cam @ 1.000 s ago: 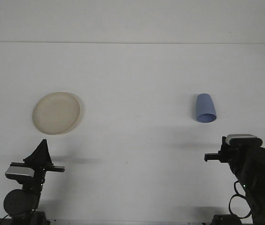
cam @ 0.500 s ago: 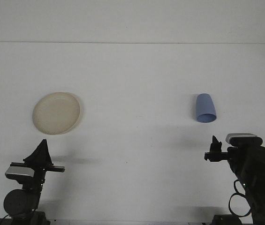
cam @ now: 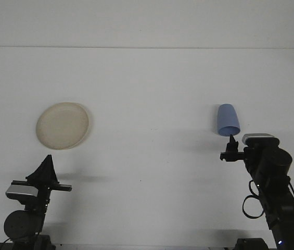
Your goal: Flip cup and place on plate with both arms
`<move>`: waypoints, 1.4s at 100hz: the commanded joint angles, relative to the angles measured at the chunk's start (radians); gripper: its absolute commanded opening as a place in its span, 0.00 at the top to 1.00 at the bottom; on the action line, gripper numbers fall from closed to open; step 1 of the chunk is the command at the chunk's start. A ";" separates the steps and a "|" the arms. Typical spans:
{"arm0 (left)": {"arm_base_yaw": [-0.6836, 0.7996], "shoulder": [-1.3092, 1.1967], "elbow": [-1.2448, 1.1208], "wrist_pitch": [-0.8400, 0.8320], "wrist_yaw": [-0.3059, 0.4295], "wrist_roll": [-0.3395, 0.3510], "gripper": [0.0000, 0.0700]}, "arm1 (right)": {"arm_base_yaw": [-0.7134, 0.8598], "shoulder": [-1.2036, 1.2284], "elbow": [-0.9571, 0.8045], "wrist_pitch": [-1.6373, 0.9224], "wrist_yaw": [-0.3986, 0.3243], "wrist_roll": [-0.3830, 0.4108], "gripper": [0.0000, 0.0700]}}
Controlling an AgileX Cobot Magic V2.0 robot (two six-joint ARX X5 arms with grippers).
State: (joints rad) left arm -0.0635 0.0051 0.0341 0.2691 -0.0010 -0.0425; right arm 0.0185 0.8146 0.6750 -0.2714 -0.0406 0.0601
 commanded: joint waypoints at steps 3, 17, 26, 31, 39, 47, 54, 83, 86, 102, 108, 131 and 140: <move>0.000 -0.002 -0.020 0.010 -0.002 0.008 0.98 | -0.002 0.012 -0.068 0.082 0.035 0.032 0.33; 0.000 -0.002 -0.020 0.010 -0.002 0.008 0.98 | -0.005 0.013 -0.199 0.251 0.100 0.046 0.33; 0.000 -0.002 -0.020 0.010 -0.002 0.008 0.98 | -0.014 0.026 -0.265 0.364 0.100 0.045 0.33; 0.000 -0.002 -0.020 0.010 -0.002 0.008 0.98 | -0.021 0.040 -0.286 0.409 0.097 0.045 0.33; 0.000 -0.002 -0.020 0.009 -0.002 0.008 0.98 | -0.034 0.083 -0.294 0.458 0.097 0.029 0.33; 0.000 -0.002 -0.020 0.010 -0.002 0.008 0.98 | -0.052 0.143 -0.294 0.516 0.093 0.013 0.33; 0.000 -0.002 -0.020 0.010 -0.002 0.008 0.98 | -0.073 0.201 -0.294 0.571 0.090 0.010 0.33; 0.000 -0.002 -0.020 0.010 -0.002 0.008 0.98 | -0.155 0.444 -0.294 0.811 -0.043 -0.001 0.33; 0.000 -0.002 -0.020 0.010 -0.002 0.008 0.98 | -0.161 0.465 -0.293 0.838 -0.053 -0.002 0.33; 0.000 -0.002 -0.020 0.010 -0.002 0.008 0.98 | -0.179 0.558 -0.279 0.930 -0.069 -0.008 0.33; 0.000 -0.002 -0.020 0.010 -0.002 0.008 0.98 | -0.184 0.590 -0.266 0.946 -0.077 -0.014 0.33; 0.000 -0.002 -0.020 0.010 -0.002 0.008 0.98 | -0.196 0.709 -0.189 0.982 -0.121 -0.031 0.33; 0.000 -0.002 -0.020 0.010 -0.002 0.008 0.98 | -0.196 0.756 -0.149 0.982 -0.128 -0.037 0.33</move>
State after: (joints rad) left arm -0.0635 0.0051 0.0341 0.2691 -0.0010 -0.0425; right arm -0.1741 1.5326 0.4976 0.6971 -0.1623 0.0448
